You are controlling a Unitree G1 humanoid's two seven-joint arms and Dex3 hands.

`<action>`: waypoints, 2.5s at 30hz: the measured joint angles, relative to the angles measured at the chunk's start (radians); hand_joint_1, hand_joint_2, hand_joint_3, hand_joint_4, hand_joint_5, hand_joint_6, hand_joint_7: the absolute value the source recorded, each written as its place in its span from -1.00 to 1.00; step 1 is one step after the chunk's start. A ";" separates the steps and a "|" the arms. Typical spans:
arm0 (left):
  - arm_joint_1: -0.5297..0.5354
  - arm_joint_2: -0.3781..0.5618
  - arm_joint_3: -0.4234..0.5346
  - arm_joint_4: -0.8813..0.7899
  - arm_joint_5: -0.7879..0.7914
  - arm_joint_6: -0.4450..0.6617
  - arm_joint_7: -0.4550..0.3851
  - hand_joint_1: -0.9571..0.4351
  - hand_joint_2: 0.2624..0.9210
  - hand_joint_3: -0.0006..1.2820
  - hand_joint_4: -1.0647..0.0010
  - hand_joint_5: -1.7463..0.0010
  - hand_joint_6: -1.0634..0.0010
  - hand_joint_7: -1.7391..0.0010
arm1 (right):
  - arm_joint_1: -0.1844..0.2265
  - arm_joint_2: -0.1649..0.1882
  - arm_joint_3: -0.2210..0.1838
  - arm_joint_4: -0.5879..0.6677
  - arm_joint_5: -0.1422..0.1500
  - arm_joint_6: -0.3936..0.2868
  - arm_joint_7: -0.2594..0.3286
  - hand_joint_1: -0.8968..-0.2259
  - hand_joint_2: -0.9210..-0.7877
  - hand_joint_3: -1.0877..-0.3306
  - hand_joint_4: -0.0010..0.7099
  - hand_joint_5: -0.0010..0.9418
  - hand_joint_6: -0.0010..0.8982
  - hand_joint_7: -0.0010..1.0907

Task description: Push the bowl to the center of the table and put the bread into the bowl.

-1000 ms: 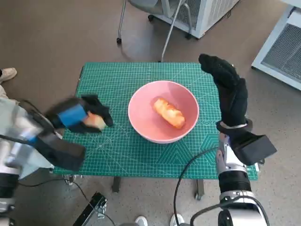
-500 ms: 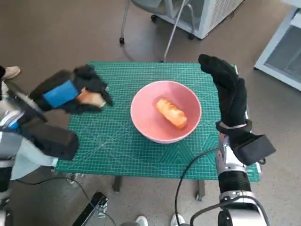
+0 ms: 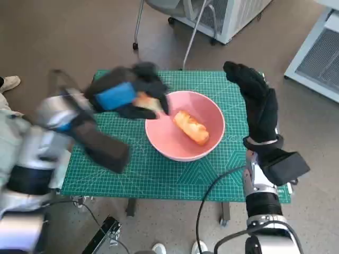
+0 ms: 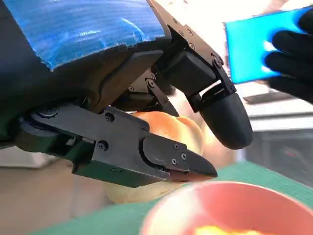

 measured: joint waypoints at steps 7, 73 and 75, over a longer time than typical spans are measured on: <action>-0.046 -0.103 -0.086 0.124 0.055 -0.009 0.037 0.37 1.00 -0.80 0.10 -0.63 -0.35 -0.19 | 0.006 -0.005 -0.001 -0.007 -0.001 -0.002 -0.003 0.40 -0.78 0.14 0.17 -0.99 -0.73 0.59; 0.244 -0.285 0.382 -0.032 -0.614 0.123 0.025 0.24 1.00 -0.84 -0.01 0.93 -0.05 0.77 | -0.016 -0.034 -0.007 -0.098 -0.024 0.062 -0.074 0.25 -1.00 0.25 0.18 -0.99 -0.75 0.63; 0.261 -0.299 0.394 -0.030 -0.624 0.087 0.054 0.26 1.00 -0.81 -0.02 0.93 -0.03 0.76 | -0.024 -0.037 -0.006 -0.100 -0.024 0.067 -0.077 0.24 -1.00 0.26 0.18 -0.99 -0.74 0.62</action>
